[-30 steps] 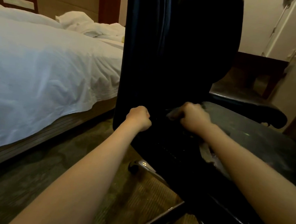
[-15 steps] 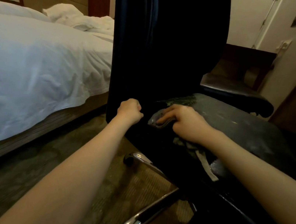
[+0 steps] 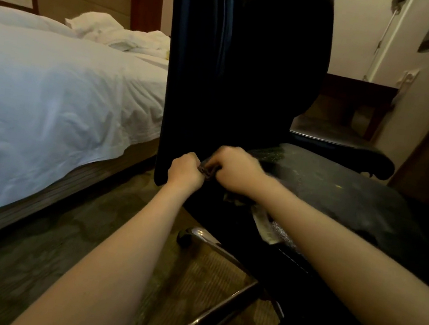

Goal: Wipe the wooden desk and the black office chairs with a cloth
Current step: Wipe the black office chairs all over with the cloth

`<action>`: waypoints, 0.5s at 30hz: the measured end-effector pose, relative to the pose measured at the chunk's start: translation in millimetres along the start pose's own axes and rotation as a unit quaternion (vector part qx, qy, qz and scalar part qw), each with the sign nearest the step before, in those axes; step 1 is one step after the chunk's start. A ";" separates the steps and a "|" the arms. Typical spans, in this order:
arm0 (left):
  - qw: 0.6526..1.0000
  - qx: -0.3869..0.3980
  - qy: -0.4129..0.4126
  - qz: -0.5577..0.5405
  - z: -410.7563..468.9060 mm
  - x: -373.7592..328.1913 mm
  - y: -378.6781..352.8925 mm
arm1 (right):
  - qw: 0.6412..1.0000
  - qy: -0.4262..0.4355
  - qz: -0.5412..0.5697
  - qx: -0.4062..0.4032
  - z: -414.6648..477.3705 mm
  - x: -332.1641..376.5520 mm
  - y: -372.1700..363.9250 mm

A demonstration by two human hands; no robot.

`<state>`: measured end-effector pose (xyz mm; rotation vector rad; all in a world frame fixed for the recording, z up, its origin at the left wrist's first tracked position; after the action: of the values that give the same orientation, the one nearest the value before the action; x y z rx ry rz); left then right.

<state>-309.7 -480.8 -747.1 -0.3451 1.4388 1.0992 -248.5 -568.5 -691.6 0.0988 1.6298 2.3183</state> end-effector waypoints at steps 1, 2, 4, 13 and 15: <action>1.000 0.002 -0.002 0.004 0.5 -1.6 -0.5 | 1.000 -0.007 -0.005 -0.001 6.4 2.4 -4.4; 1.000 0.011 -0.006 0.009 -0.9 -2.9 -1.9 | 1.000 -0.025 0.002 0.007 10.5 -4.6 -8.5; 0.999 0.030 -0.022 0.017 -2.3 -5.1 -4.9 | 0.998 -0.058 -0.004 0.034 16.2 -33.7 -15.4; 0.999 0.041 -0.021 0.002 -4.3 -5.4 -3.7 | 0.990 -0.131 -0.036 0.042 3.4 -97.7 1.3; 0.999 0.033 -0.015 0.019 -4.3 -7.0 -2.6 | 0.998 -0.042 -0.042 0.031 -6.0 -51.6 5.7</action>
<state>-308.7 -488.2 -742.7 -0.2541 1.4557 1.0811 -201.9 -590.4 -682.4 0.1363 1.6343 2.1721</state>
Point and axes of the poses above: each hand's wrist, its own z-axis towards the middle knuckle, its own y-axis out of the back of the hand, x = y × z, the point moved 7 cm from there along z, towards the middle knuckle, and after that the axes turned 13 degrees about -z, right-handed, at the moved point
